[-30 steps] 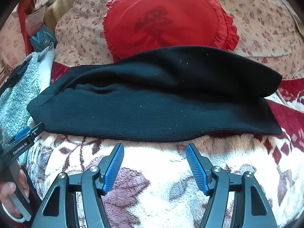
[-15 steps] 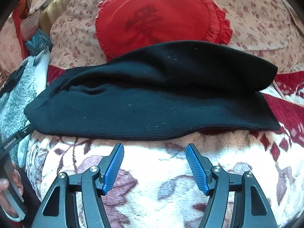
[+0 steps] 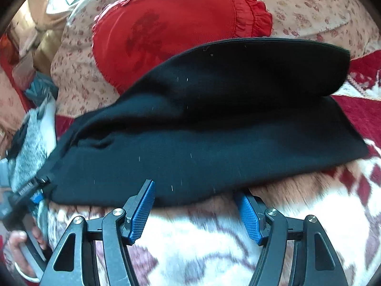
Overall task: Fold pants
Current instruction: 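Grasp the black pants edge with the right gripper and lift it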
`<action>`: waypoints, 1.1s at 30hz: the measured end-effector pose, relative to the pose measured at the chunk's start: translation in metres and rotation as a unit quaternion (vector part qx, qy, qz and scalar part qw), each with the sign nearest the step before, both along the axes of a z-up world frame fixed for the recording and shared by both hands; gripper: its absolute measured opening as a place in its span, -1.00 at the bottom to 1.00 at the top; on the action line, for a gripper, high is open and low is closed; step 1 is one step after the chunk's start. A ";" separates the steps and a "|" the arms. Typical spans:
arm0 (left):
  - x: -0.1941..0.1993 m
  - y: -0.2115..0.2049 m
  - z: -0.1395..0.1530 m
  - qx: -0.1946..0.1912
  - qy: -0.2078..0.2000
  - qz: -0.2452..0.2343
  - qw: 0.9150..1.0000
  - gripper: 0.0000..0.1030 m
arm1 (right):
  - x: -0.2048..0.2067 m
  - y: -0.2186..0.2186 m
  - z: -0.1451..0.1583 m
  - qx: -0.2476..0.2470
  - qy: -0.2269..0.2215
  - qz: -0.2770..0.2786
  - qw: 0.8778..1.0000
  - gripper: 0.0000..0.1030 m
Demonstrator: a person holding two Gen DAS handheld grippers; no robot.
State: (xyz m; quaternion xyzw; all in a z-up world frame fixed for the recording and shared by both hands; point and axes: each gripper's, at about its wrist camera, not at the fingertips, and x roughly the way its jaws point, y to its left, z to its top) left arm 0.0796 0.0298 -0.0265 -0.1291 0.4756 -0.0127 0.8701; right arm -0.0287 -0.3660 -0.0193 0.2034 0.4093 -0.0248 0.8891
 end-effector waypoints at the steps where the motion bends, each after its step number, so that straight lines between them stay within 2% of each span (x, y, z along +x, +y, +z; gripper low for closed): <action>1: 0.001 0.001 0.000 -0.004 -0.001 0.001 1.000 0.49 | 0.004 -0.003 -0.001 0.007 -0.009 -0.007 1.000 0.24; 2: 0.000 0.003 0.000 -0.012 -0.011 0.006 1.000 0.32 | 0.006 -0.004 -0.001 0.011 -0.017 -0.010 1.000 0.09; 3: 0.000 0.004 0.001 -0.013 -0.014 0.011 1.000 -0.06 | 0.010 -0.006 0.000 0.009 -0.025 -0.016 1.000 -0.03; 4: 0.001 0.005 0.001 -0.011 -0.014 0.016 1.000 -0.38 | 0.011 -0.006 0.000 0.003 -0.024 -0.019 1.000 -0.35; 5: 0.002 0.006 0.002 -0.017 -0.013 0.016 1.000 -0.50 | 0.013 -0.006 0.000 -0.005 -0.022 -0.023 1.000 -0.66; 6: 0.003 0.008 0.002 -0.033 -0.012 0.012 0.999 -0.71 | 0.015 -0.008 0.000 -0.001 -0.020 -0.022 1.000 -0.75; 7: 0.002 0.008 0.004 -0.042 -0.009 0.009 0.999 -0.77 | 0.016 -0.008 0.000 0.006 -0.017 -0.018 1.000 -0.80; 10: -0.003 0.007 0.015 -0.030 -0.023 0.005 0.999 -0.91 | 0.010 -0.009 0.008 0.009 -0.019 -0.005 1.000 -0.88; 17: -0.040 0.024 0.054 -0.047 -0.052 -0.017 0.997 -0.91 | -0.035 0.009 0.047 0.000 -0.035 0.053 0.998 -0.91; 20: -0.060 0.034 0.055 -0.044 -0.045 -0.020 0.998 -0.91 | -0.053 0.013 0.055 -0.002 -0.034 0.069 0.997 -0.91; 24: -0.070 0.033 0.029 -0.014 0.001 -0.021 1.000 -0.90 | -0.067 0.013 0.031 -0.008 0.019 0.085 0.996 -0.88; 27: -0.070 0.033 0.024 -0.015 0.024 -0.011 1.000 -0.82 | -0.069 0.005 0.005 0.019 0.085 0.070 0.994 -0.63; 30: -0.077 0.031 0.036 0.011 0.011 -0.002 1.000 -0.69 | -0.081 -0.010 0.008 0.037 0.091 0.064 0.993 -0.53; 33: -0.087 0.030 0.048 0.031 0.004 -0.005 0.999 -0.68 | -0.099 -0.033 0.023 0.003 0.093 0.040 0.995 -0.47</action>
